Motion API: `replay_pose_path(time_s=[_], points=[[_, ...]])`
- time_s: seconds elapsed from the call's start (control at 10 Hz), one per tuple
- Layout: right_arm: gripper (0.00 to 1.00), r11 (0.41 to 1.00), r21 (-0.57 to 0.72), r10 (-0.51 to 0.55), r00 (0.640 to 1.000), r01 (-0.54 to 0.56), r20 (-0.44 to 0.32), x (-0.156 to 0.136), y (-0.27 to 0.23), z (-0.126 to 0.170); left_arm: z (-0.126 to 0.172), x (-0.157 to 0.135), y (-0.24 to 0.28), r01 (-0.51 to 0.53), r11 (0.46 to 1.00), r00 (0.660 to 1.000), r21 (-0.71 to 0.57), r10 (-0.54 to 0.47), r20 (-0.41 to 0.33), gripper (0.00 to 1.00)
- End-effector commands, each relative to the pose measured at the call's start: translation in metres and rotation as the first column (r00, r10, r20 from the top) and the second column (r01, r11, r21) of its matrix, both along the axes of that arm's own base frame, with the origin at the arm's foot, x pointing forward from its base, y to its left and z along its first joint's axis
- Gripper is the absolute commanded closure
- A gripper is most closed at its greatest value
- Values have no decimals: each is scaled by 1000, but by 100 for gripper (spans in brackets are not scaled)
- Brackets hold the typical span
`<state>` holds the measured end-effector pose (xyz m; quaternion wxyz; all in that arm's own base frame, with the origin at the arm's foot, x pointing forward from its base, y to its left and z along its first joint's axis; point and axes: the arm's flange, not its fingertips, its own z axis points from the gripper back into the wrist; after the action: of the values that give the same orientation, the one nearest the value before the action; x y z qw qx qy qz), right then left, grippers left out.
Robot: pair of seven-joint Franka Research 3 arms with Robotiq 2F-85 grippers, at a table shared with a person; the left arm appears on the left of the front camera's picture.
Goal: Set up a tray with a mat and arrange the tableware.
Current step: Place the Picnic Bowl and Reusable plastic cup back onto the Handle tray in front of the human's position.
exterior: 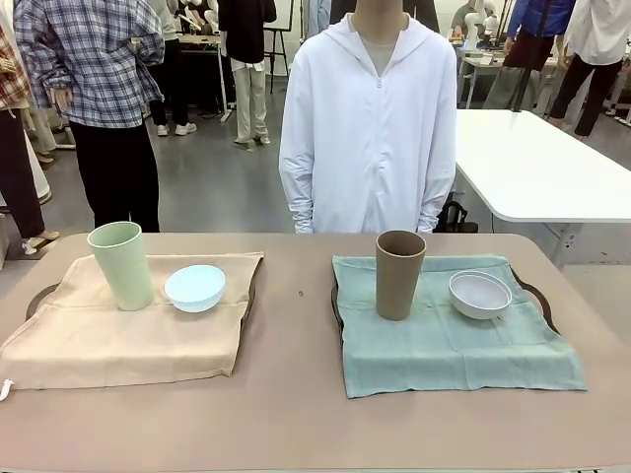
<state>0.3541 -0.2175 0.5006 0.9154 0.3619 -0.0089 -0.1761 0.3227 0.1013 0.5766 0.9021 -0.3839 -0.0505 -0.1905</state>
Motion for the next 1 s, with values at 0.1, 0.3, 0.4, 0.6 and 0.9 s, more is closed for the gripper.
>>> replay_pose_path(time_s=[0.1, 0.3, 0.4, 0.6, 0.9], points=[[0, 973, 212, -80, 996, 85, -32, 11, -41, -14, -33, -9, 56, -97, 967, 995, -235, 91, -37, 0], [0, 918, 363, -157, 987, 159, -34, -4, -76, -24, -59, -28, 102, -194, 925, 981, -327, 183, -65, 0], [0, 900, 398, -182, 983, 176, -23, -11, -89, -25, -69, -32, 108, -220, 907, 975, -360, 210, -67, 0], [0, 865, 450, -237, 971, 219, -17, -25, -105, -29, -77, -39, 122, -265, 884, 964, -385, 250, -90, 0], [0, 884, 403, -236, 970, 238, -54, -16, -97, -39, -66, -30, 86, -221, 899, 966, -377, 256, 44, 0]])
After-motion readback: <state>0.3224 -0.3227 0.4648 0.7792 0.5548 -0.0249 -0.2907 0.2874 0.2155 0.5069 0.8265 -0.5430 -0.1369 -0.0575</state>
